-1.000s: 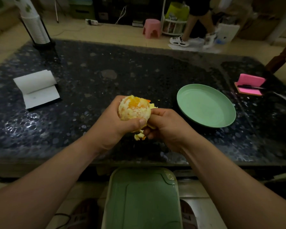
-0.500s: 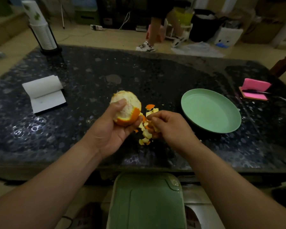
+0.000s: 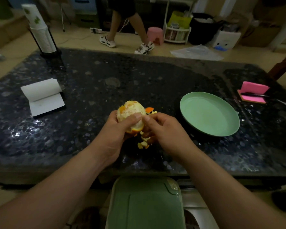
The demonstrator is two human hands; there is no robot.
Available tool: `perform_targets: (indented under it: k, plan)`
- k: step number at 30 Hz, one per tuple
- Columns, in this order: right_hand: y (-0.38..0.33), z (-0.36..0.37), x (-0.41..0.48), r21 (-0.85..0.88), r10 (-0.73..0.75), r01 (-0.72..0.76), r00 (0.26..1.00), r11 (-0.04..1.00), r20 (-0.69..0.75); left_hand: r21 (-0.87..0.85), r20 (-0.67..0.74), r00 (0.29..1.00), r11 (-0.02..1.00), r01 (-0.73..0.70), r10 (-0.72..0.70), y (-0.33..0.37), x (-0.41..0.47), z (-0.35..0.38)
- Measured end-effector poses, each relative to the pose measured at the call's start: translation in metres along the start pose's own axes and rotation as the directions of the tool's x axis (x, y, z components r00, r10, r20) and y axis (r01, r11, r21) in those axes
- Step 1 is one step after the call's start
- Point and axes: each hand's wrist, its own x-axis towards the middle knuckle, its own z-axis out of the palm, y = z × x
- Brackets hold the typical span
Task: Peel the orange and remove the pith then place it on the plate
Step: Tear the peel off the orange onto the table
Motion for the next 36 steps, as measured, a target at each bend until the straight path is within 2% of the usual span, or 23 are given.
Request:
perform_targets:
  k: [3,8,12,16,21,27,29,32,36]
  plan:
    - [-0.003,-0.003,-0.004,-0.075,-0.043,0.044,0.999,0.996,0.014,0.023,-0.021,0.999,0.999,-0.043,0.043,0.0,-0.001,0.004]
    - [-0.006,-0.001,-0.006,-0.086,-0.024,0.03,0.997,0.996,0.067,0.071,-0.025,0.992,0.99,-0.119,0.121,-0.001,-0.008,0.008]
    - [-0.006,0.0,-0.007,-0.173,-0.066,0.067,0.998,0.983,0.013,0.104,-0.025,0.983,0.979,-0.176,0.179,-0.007,-0.012,0.012]
    - [0.0,0.006,-0.007,-0.187,-0.089,0.081,0.996,0.979,-0.032,0.098,-0.028,0.982,0.978,-0.185,0.189,-0.009,-0.014,0.013]
    - [0.002,0.009,-0.008,-0.04,-0.02,0.021,1.0,0.999,0.014,0.046,-0.032,0.988,0.988,-0.148,0.149,-0.01,-0.011,0.011]
    - [0.004,0.016,-0.01,-0.065,-0.049,0.042,0.993,0.997,-0.105,0.123,-0.025,0.98,0.973,-0.194,0.198,-0.012,-0.013,0.013]
    - [0.005,0.019,-0.011,-0.008,-0.01,0.009,0.997,1.0,-0.078,0.105,-0.033,0.982,0.978,-0.18,0.185,-0.012,-0.012,0.012]
    - [0.0,0.019,-0.014,0.18,0.093,-0.097,0.995,0.979,0.027,0.078,-0.036,0.986,0.984,-0.158,0.161,-0.012,-0.013,0.01]
    - [0.003,0.02,-0.013,0.177,0.096,-0.09,0.995,0.98,-0.027,0.136,0.004,0.984,0.975,-0.175,0.176,-0.014,-0.013,0.009]
